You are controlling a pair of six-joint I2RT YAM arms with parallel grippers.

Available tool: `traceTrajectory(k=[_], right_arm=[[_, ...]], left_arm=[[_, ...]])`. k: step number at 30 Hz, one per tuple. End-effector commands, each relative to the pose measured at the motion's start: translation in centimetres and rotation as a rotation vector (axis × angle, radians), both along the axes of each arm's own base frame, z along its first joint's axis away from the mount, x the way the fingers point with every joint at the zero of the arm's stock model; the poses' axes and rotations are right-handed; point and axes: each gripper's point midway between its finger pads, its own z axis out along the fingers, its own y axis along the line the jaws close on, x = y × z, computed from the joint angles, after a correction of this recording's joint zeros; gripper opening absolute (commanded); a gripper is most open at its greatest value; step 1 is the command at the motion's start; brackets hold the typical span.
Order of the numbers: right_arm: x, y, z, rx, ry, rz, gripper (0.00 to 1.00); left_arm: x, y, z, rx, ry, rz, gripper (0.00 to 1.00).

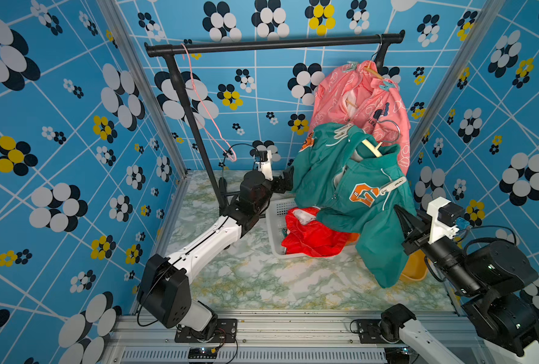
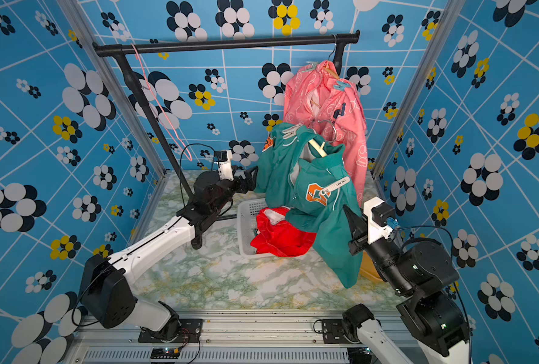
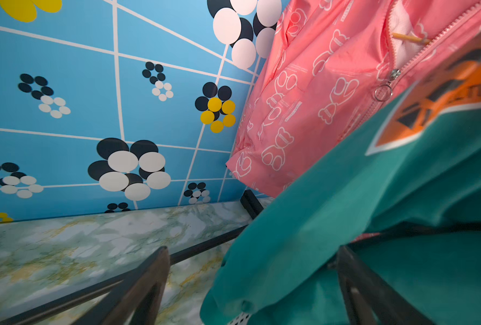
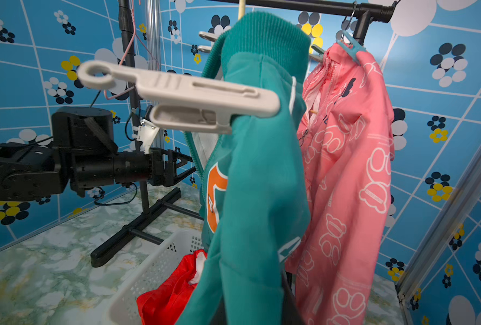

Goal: Remove the clothespins securing jackets to the hanger
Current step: Remove the clothespin from the hanger.

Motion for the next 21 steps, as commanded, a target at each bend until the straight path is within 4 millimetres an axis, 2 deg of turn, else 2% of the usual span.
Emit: traceTrajectory(k=[1,4,7,10,13,15,17,21], right_arm=[[-1.4,-0.3,3.9,0.063,-0.141,0.017,0.00],[-1.0,-0.1,4.0,0.050,-0.137,0.019,0.00],[-0.5,0.4,4.3,0.045,-0.138,0.032,0.00],[0.5,1.3,4.7,0.047,-0.144,0.056,0.00],[2.3,2.8,4.9,0.059,-0.143,0.092,0.00],[3.5,3.8,4.9,0.079,-0.142,0.123,0.00],[4.5,4.9,5.2,0.103,-0.152,0.161,0.00],[6.9,6.5,5.5,0.131,-0.158,0.194,0.00]], left_arm=[[1.7,-1.1,1.5,-0.084,-0.012,-0.047,0.93],[2.8,-1.8,0.6,-0.112,0.008,-0.099,0.93],[3.0,-2.8,0.0,-0.144,0.012,-0.207,0.92],[1.3,-5.1,-0.2,-0.193,0.002,-0.459,0.88],[-1.7,-6.9,-0.1,-0.265,-0.051,-0.717,0.87],[-3.4,-6.8,0.2,-0.330,-0.093,-0.847,0.86],[-4.1,-6.3,0.4,-0.397,-0.095,-0.927,0.82],[-2.9,-4.7,-0.8,-0.481,-0.045,-0.919,0.75]])
